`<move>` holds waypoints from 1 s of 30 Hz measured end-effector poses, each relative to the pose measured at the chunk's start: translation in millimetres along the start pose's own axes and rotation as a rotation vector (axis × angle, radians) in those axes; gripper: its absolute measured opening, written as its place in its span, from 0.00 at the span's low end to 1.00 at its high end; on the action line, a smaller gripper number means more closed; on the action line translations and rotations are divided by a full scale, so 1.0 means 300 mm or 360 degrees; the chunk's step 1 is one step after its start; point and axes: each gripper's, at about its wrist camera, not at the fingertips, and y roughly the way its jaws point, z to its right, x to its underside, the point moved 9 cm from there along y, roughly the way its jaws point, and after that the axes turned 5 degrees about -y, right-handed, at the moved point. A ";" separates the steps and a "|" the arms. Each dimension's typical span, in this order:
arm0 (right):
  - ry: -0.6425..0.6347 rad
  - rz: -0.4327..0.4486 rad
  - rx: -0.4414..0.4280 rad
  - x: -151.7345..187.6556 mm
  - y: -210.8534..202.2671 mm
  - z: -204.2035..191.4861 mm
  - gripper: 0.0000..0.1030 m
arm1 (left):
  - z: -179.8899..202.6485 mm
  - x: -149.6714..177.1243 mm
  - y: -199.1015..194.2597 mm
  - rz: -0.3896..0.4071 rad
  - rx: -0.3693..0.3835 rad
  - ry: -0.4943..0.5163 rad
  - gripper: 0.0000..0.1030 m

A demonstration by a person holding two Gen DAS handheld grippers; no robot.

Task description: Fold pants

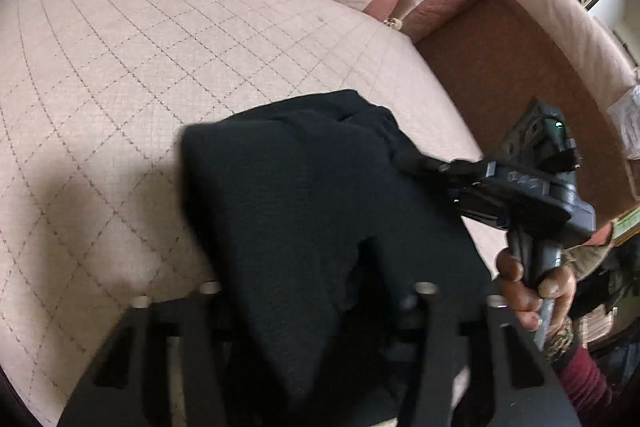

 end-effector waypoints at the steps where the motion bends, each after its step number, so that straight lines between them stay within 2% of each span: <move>1: -0.0010 0.0001 0.0021 0.006 -0.001 -0.009 0.28 | -0.010 -0.002 -0.013 -0.0002 0.0015 -0.0014 0.34; 3: -0.0039 0.0005 0.0044 0.010 -0.011 -0.050 0.24 | -0.021 -0.001 -0.038 -0.0003 0.0054 -0.0043 0.32; 9: -0.0189 0.0080 0.0072 -0.034 -0.092 -0.245 0.22 | -0.011 -0.014 -0.110 0.0032 0.0072 0.0011 0.30; 15: -0.0286 0.0115 0.0086 -0.094 -0.121 -0.397 0.20 | -0.094 -0.118 -0.233 0.0155 0.0172 -0.0117 0.30; 19: -0.0313 0.0102 0.0120 -0.140 -0.064 -0.463 0.20 | -0.167 -0.199 -0.288 0.0229 0.0170 -0.0166 0.30; 23: -0.0357 0.0082 0.0175 -0.175 0.019 -0.508 0.20 | -0.241 -0.264 -0.299 0.0277 0.0083 -0.0154 0.30; 30: -0.0384 0.0026 0.0340 -0.258 0.181 -0.486 0.20 | -0.339 -0.321 -0.223 0.0242 0.0028 -0.0218 0.31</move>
